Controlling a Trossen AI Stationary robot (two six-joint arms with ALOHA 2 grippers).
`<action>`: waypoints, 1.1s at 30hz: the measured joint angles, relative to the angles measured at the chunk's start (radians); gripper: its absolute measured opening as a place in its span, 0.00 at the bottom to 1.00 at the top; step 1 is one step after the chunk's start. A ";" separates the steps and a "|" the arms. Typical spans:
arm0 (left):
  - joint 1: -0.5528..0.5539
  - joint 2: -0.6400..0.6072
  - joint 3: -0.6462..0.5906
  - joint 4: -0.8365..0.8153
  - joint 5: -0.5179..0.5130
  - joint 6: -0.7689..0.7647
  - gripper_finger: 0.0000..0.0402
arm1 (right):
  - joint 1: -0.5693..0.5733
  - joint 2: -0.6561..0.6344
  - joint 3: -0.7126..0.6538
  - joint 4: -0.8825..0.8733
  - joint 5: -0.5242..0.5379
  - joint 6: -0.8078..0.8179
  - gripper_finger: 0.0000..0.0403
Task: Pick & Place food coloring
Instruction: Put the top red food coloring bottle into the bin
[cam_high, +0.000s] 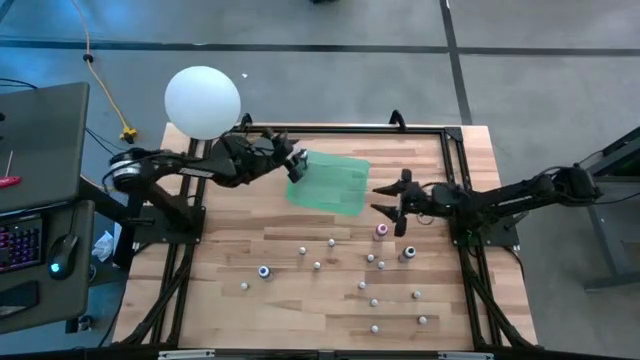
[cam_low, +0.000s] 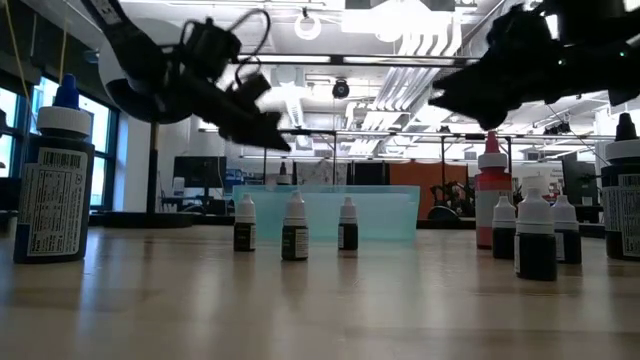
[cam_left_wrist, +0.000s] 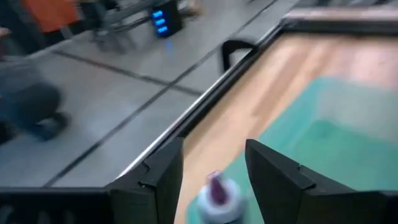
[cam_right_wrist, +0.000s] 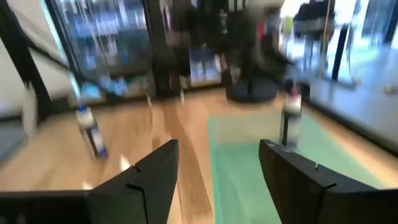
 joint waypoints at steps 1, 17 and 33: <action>0.000 -0.036 0.000 -0.031 0.025 -0.011 0.43 | 0.000 0.016 0.022 -0.046 0.000 -0.003 0.54; 0.000 -0.440 0.000 -0.370 0.311 -0.069 0.43 | 0.000 0.126 0.084 -0.235 -0.288 -0.128 0.47; 0.000 -0.435 0.000 -0.372 0.312 -0.069 0.43 | 0.000 0.126 0.084 -0.309 -0.294 -0.126 0.12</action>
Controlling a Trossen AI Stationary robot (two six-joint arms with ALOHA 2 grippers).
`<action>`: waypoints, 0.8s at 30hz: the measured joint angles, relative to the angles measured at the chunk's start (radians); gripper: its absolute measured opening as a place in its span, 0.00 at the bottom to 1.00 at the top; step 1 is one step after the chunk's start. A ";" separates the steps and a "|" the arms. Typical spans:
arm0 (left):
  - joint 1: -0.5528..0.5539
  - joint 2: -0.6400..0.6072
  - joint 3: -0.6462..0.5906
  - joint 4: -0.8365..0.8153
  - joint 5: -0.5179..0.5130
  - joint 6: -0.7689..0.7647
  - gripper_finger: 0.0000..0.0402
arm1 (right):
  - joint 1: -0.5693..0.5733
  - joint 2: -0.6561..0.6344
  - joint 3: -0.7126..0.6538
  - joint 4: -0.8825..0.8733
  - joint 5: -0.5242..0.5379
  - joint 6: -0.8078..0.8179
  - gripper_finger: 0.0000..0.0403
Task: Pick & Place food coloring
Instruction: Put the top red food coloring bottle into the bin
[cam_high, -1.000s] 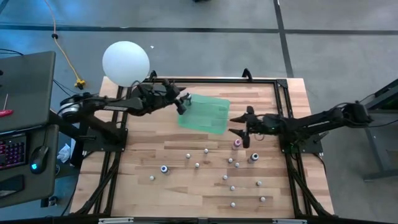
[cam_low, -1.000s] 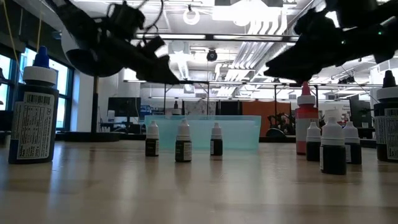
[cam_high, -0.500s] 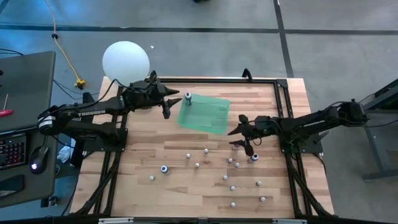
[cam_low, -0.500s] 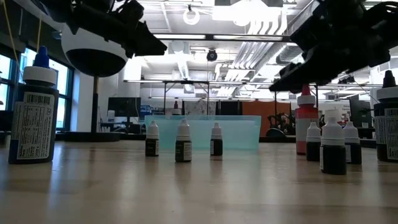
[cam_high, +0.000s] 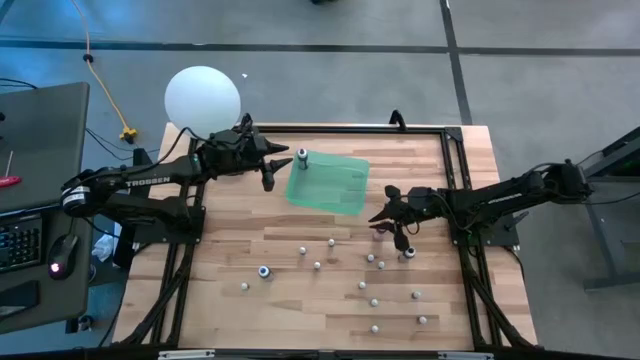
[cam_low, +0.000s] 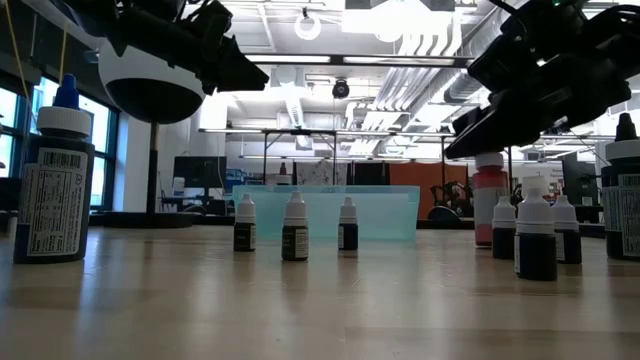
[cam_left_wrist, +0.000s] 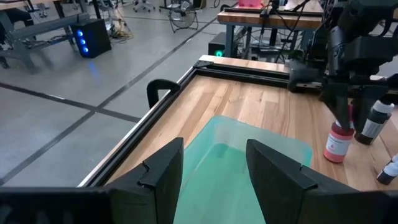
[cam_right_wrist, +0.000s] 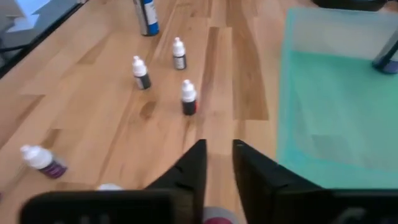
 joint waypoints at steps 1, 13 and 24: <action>0.000 0.000 0.000 0.000 0.000 0.000 0.43 | 0.000 0.000 0.000 -0.003 -0.011 0.000 0.09; 0.000 0.000 0.000 0.001 0.000 0.000 0.43 | 0.000 -0.002 -0.002 0.255 -0.004 -0.140 0.05; 0.001 0.001 0.000 0.047 -0.001 0.032 0.43 | -0.008 0.089 0.156 0.563 0.547 -0.111 0.05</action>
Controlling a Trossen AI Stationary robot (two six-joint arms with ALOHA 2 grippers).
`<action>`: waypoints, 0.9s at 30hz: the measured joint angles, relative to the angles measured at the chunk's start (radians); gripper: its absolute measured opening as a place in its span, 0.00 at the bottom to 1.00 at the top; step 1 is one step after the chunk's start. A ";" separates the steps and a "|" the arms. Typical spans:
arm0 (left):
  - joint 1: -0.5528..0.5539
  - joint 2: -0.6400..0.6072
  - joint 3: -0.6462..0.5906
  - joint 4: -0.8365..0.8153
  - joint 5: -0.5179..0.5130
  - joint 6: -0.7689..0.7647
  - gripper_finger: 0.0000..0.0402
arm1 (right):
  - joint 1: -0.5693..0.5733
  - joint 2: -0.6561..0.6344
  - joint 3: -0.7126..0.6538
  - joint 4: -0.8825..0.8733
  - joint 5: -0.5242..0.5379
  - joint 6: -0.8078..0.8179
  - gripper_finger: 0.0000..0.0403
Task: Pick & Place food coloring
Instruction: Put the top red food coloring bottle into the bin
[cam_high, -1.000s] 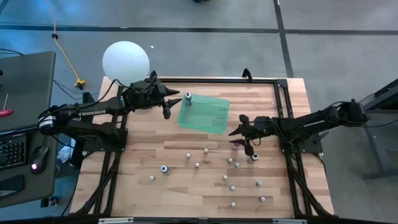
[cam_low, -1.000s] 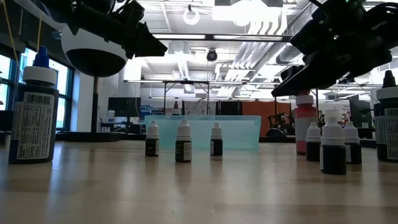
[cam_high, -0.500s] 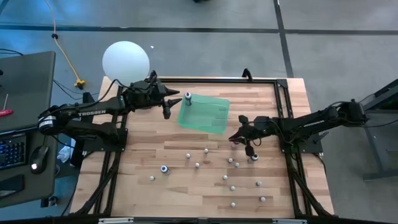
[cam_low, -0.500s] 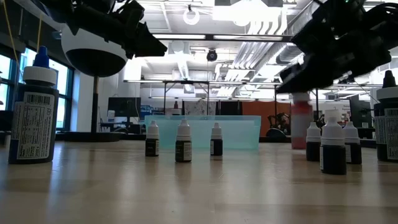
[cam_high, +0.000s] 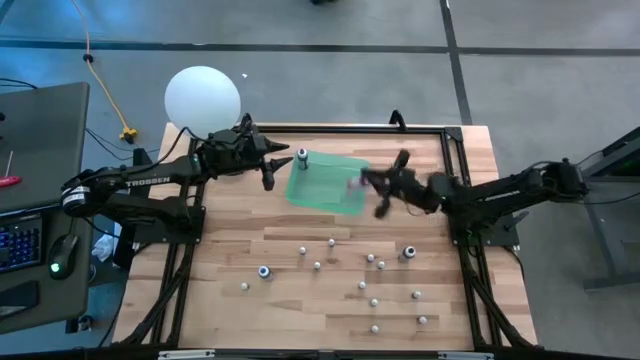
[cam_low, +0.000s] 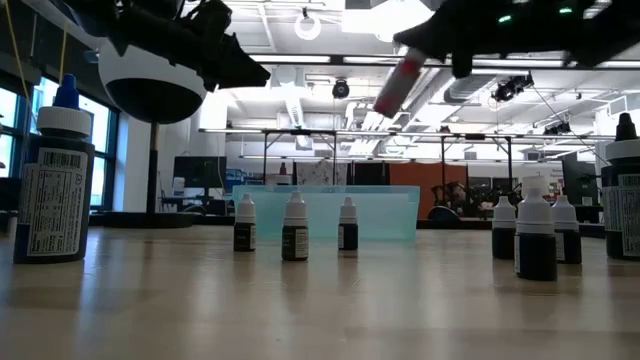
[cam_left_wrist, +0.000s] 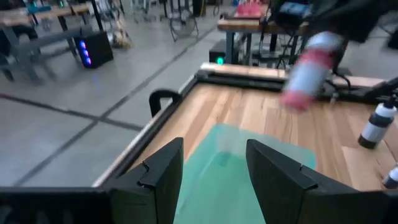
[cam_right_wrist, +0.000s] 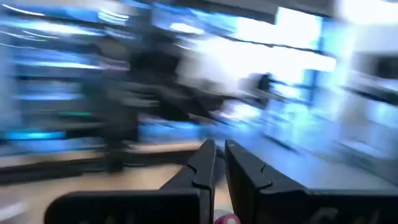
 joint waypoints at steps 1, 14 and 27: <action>0.000 0.000 0.000 0.016 0.000 0.003 0.43 | -0.008 0.047 0.034 -0.013 0.009 -0.020 0.05; 0.000 0.000 0.000 0.057 -0.001 0.003 0.43 | -0.191 0.729 0.694 -0.429 0.075 0.126 0.05; 0.000 0.000 0.000 0.051 0.001 0.003 0.43 | -0.278 0.864 0.866 -0.589 -0.012 0.214 0.08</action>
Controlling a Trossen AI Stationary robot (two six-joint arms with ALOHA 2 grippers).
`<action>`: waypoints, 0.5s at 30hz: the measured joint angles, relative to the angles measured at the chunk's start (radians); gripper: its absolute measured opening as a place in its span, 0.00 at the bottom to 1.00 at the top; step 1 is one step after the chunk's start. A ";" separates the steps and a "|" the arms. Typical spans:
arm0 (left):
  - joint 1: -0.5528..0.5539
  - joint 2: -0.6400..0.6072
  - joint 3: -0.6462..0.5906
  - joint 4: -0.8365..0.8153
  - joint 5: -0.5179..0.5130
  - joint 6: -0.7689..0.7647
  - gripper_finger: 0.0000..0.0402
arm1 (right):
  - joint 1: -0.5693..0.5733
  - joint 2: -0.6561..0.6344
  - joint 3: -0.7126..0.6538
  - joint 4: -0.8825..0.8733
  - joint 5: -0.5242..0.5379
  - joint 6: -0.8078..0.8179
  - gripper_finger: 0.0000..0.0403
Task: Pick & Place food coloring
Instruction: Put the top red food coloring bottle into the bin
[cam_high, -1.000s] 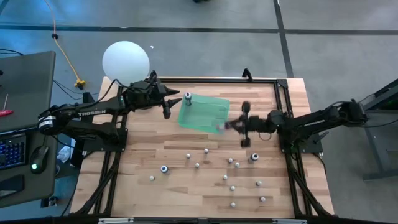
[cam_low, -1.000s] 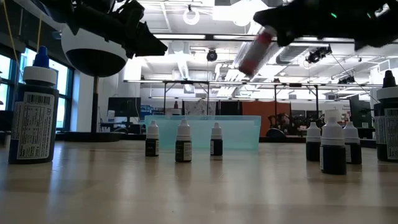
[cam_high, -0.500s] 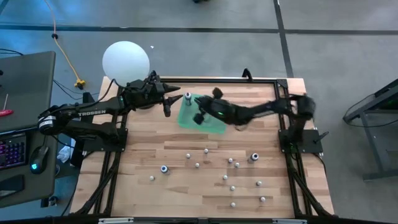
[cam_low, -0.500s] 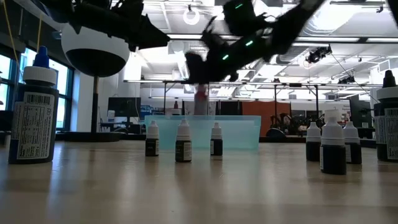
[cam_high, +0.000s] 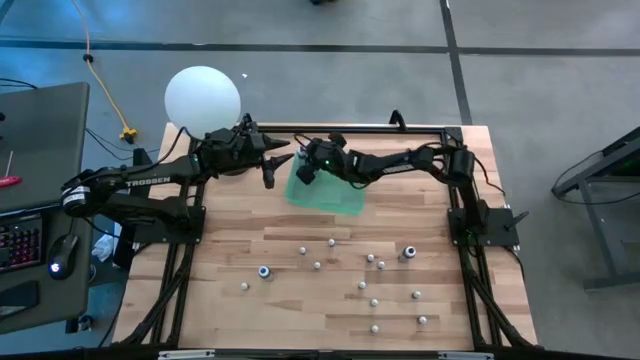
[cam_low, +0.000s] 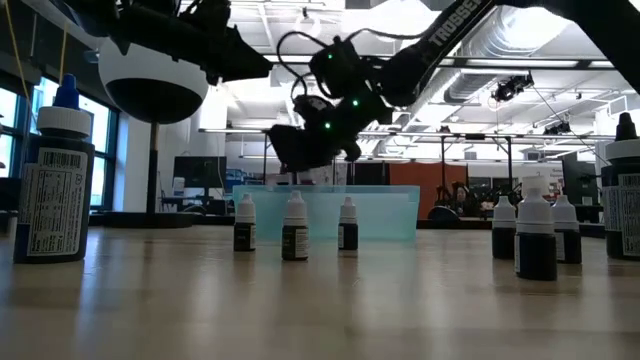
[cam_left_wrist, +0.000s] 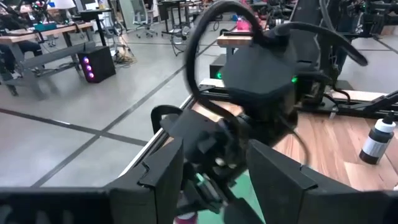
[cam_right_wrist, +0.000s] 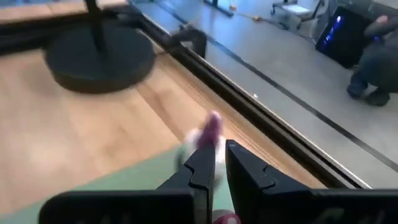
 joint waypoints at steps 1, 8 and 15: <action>0.000 0.000 0.000 0.000 0.000 0.000 0.43 | -0.004 -0.001 0.000 0.006 -0.002 0.000 0.08; 0.000 0.000 0.000 0.000 0.001 0.000 0.43 | -0.026 -0.003 0.002 -0.025 -0.057 0.000 0.08; 0.000 0.000 0.000 0.000 0.001 0.000 0.43 | -0.015 -0.034 0.001 -0.027 0.001 -0.110 0.18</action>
